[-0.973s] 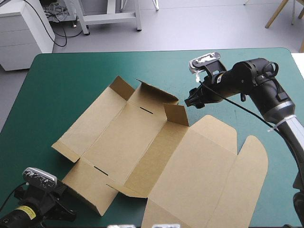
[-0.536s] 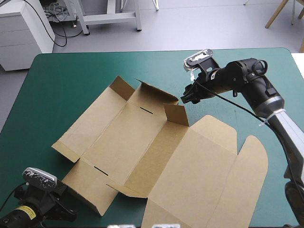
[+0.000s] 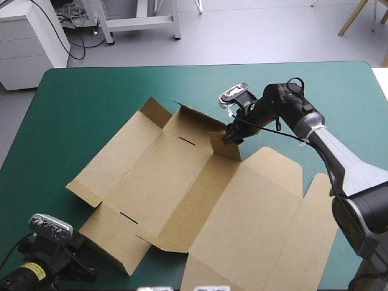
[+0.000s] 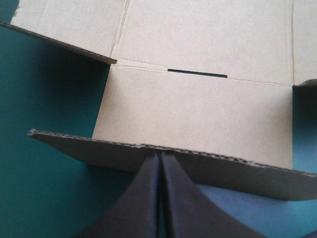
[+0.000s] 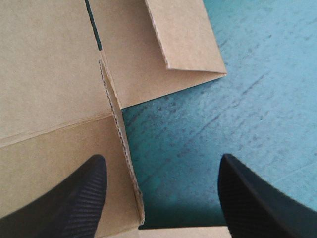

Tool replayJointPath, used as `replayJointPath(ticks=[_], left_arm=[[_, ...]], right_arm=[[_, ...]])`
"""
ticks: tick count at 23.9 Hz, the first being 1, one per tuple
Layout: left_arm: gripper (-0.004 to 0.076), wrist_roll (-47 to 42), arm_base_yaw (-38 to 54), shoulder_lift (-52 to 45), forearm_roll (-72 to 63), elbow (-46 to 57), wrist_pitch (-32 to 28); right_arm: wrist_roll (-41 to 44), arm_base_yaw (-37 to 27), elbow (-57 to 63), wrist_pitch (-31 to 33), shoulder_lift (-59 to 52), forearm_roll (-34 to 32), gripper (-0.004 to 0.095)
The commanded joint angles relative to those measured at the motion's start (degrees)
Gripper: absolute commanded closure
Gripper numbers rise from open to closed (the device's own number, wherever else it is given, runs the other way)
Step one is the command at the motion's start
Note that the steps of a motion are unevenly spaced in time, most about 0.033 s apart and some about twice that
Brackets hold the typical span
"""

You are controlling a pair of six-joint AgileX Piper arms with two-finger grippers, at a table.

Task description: Fold the box

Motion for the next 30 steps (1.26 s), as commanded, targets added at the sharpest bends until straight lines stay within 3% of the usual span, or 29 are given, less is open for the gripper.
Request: replayJointPath(ticks=[1, 5, 7, 9, 13, 18, 23, 27, 30], left_arm=[[0.0734, 0.2, 0.0, 0.8, -0.3, -1.2, -2.9], [0.0734, 0.3, 0.0, 0.8, -0.3, -1.2, -2.9], [0.0734, 0.3, 0.0, 0.8, -0.3, -1.2, -2.9], [0.0734, 0.3, 0.0, 0.8, -0.3, -1.2, -2.9], [0.0734, 0.3, 0.0, 0.8, -0.3, -1.2, -2.9], [0.0734, 0.3, 0.0, 0.8, -0.3, -1.2, -2.9], [0.0734, 0.3, 0.0, 0.8, -0.3, -1.2, -2.9], [0.0734, 0.4, 0.0, 0.8, -0.1, -1.2, -2.8], [0.0734, 0.4, 0.0, 0.8, 0.0, -1.2, -2.8]], right_arm=[[-2.1, -0.3, -1.8, -1.9, 0.3, 3.0, 0.0319], [-2.1, -0.3, -1.8, -1.8, 4.2, 3.6, 0.0319], [-2.1, -0.3, -1.8, -1.7, 5.1, 4.5, 0.0375], [-2.1, -0.3, -1.8, -1.7, 5.4, 5.1, 0.0525], [-3.8, -0.3, -1.8, -1.3, 5.4, 5.3, 0.0916], [-5.8, -0.3, -1.8, -1.3, 5.4, 6.5, 0.0927], [-13.3, -0.3, -1.8, -2.1, 5.4, 6.2, 0.0927], [-23.8, -0.3, -1.8, -7.0, 5.4, 8.2, 0.0927], [-36.8, -0.3, -1.8, -7.9, 5.4, 10.1, 0.0927]])
